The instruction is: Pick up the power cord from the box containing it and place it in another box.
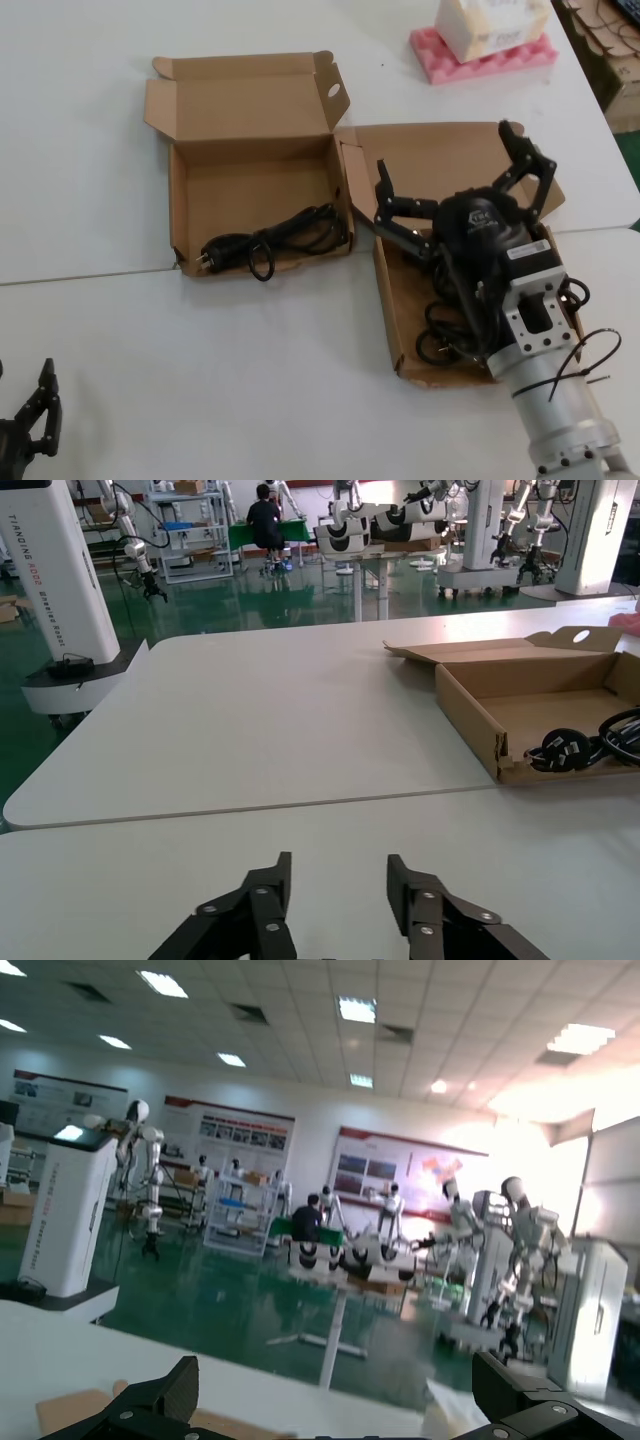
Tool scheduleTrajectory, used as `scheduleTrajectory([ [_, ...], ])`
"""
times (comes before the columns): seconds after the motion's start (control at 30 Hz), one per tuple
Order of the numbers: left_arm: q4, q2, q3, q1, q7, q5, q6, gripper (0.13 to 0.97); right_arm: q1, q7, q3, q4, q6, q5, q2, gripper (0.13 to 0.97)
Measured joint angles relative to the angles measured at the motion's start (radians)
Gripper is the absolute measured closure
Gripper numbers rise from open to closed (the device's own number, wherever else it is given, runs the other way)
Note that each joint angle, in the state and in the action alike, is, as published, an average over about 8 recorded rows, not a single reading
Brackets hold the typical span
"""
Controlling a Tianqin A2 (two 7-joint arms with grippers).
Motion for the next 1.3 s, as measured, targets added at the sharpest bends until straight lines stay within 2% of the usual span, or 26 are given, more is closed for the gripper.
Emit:
scheduleTrajectory([
  [0.1,0.0,0.0,0.0,0.0,0.0,0.0,0.0,0.766,-0.031,0.0,0.046,0.004,-0.042,0.021,-0.015,0.143],
  [0.37,0.001,0.0,0.001,0.001,0.0,0.0,0.0,0.585,-0.112,0.0,0.169,0.016,-0.152,0.076,-0.054,0.129],
  [0.4,0.001,0.0,0.001,0.001,0.0,0.0,0.0,0.585,-0.123,0.0,0.185,0.017,-0.166,0.083,-0.059,0.129],
  [0.67,0.002,0.001,0.001,0.001,0.0,0.0,0.001,0.376,-0.205,0.0,0.309,0.029,-0.278,0.139,-0.099,0.129],
  [0.8,0.002,0.001,0.001,0.001,0.0,0.0,0.001,0.376,-0.246,0.0,0.37,0.034,-0.334,0.167,-0.118,0.129],
  [1.07,0.003,0.001,0.002,0.002,-0.001,0.0,0.001,0.229,-0.328,0.0,0.493,0.046,-0.445,0.222,-0.158,0.129],
  [1.3,0.004,0.001,0.002,0.002,-0.001,0.0,0.002,0.169,-0.399,0.0,0.6,0.056,-0.542,0.271,-0.192,0.129],
])
